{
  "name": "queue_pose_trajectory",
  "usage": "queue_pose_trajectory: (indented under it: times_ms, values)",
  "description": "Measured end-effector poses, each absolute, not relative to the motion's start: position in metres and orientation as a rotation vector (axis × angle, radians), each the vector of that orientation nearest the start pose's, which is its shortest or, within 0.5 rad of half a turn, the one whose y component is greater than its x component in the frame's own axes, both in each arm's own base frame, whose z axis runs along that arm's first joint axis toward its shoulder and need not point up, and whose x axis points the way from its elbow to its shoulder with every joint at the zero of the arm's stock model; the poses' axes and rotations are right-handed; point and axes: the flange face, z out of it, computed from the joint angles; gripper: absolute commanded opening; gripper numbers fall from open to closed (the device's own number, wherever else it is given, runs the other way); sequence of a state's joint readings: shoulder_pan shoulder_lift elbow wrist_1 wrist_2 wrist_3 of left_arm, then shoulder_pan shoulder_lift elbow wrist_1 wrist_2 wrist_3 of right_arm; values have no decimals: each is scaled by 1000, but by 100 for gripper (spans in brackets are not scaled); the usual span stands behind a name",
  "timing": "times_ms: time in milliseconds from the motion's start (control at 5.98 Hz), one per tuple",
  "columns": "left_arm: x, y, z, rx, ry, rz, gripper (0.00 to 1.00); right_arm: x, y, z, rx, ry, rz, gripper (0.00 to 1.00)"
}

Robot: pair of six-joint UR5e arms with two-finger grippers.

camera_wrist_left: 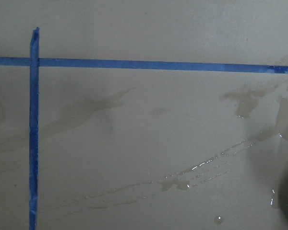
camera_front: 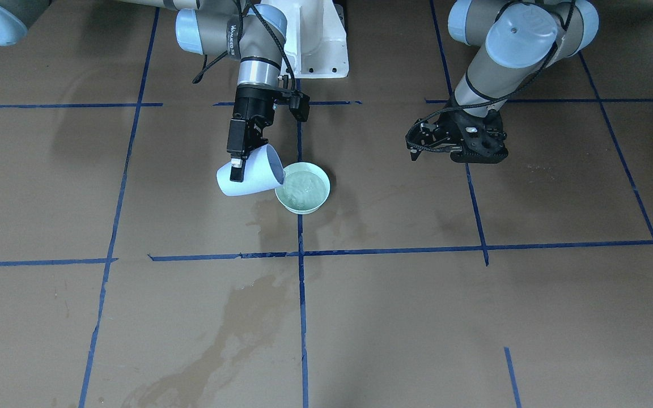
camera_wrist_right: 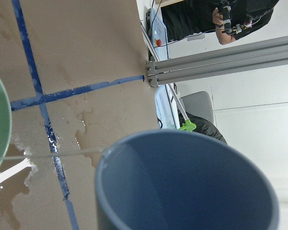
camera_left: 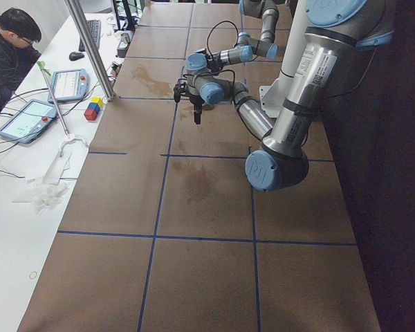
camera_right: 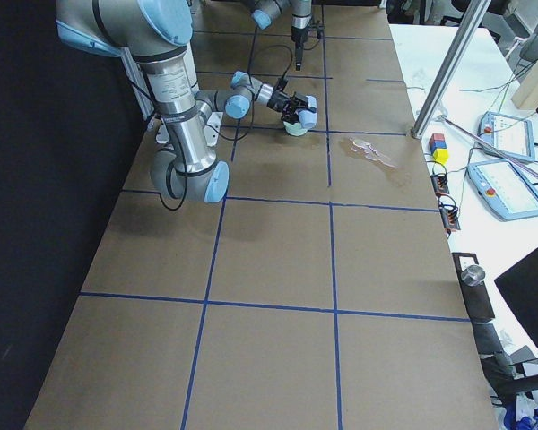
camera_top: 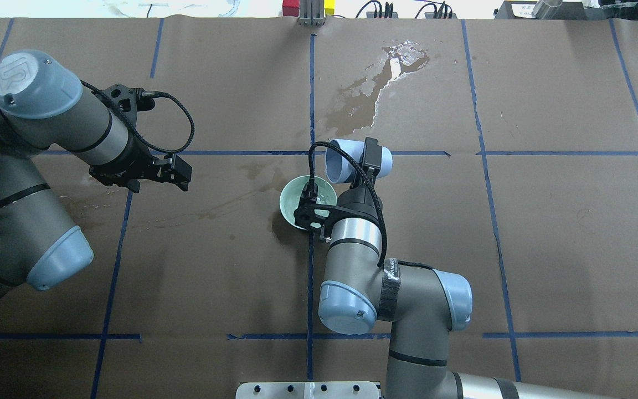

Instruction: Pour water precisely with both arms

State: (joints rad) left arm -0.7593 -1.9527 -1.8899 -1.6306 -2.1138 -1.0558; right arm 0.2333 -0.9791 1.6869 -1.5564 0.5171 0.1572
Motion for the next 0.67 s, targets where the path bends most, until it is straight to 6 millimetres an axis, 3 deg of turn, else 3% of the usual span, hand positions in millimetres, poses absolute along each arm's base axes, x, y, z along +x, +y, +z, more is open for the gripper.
queue_pose_trajectory:
  times_ms: [335, 669]
  values:
    - [371, -465, 297, 26, 902, -22, 100, -571, -361, 225, 1196, 250, -610, 0]
    - [371, -465, 295, 27, 904, -22, 100, -566, -360, 218, 1229, 83, -447, 0]
